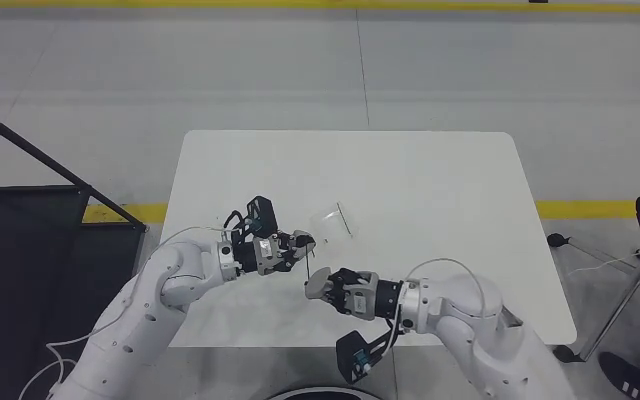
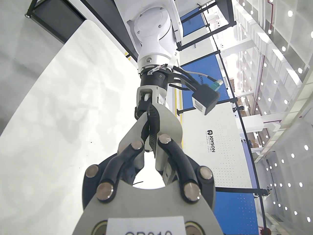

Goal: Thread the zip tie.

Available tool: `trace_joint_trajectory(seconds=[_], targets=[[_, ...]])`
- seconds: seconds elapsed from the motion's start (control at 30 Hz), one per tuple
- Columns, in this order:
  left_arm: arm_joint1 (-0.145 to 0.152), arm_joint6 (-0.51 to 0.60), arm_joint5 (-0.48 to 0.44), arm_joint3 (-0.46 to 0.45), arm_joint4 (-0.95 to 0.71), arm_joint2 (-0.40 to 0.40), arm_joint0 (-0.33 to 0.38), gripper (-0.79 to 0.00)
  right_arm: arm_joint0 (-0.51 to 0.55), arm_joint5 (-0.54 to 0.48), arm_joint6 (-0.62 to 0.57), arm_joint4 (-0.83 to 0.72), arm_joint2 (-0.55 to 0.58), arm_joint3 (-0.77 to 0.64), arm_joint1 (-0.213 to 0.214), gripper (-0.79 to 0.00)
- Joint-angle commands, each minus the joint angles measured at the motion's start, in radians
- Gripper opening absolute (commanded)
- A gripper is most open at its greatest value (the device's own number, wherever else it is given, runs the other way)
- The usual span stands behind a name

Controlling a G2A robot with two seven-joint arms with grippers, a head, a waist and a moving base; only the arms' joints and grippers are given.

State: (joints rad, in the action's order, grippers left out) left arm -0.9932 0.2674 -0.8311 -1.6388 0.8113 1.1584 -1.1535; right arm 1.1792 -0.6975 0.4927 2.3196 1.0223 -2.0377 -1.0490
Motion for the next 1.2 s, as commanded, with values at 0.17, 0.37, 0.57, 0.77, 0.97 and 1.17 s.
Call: trace_joint_trajectory(seconds=[0.17,0.37,0.57,0.77,0.97,1.17], targets=[[-0.001,0.000,-0.001,0.001,0.001,0.001,0.000,-0.785,0.002,0.008,0.002,-0.004,0.001,-0.002,0.005,-0.785],[-0.001,-0.001,-0.002,0.000,0.002,0.002,0.000,-0.785,0.000,0.007,-0.002,-0.012,0.001,0.001,0.008,-0.785],[-0.001,-0.001,-0.003,-0.001,0.005,0.002,-0.001,-0.785,-0.006,0.007,-0.005,-0.023,-0.002,0.004,0.010,-0.785],[-0.002,0.003,-0.007,-0.003,0.007,0.001,-0.003,-0.785,-0.010,0.015,-0.010,-0.032,-0.004,0.007,0.012,-0.785],[-0.002,0.005,-0.008,-0.004,0.012,-0.002,-0.002,-0.785,-0.010,0.029,-0.014,-0.039,-0.004,0.007,0.014,-0.785],[-0.003,0.006,-0.009,-0.004,0.010,-0.002,-0.002,-0.785,0.001,0.072,-0.049,-0.051,-0.002,0.002,0.014,-0.785]])
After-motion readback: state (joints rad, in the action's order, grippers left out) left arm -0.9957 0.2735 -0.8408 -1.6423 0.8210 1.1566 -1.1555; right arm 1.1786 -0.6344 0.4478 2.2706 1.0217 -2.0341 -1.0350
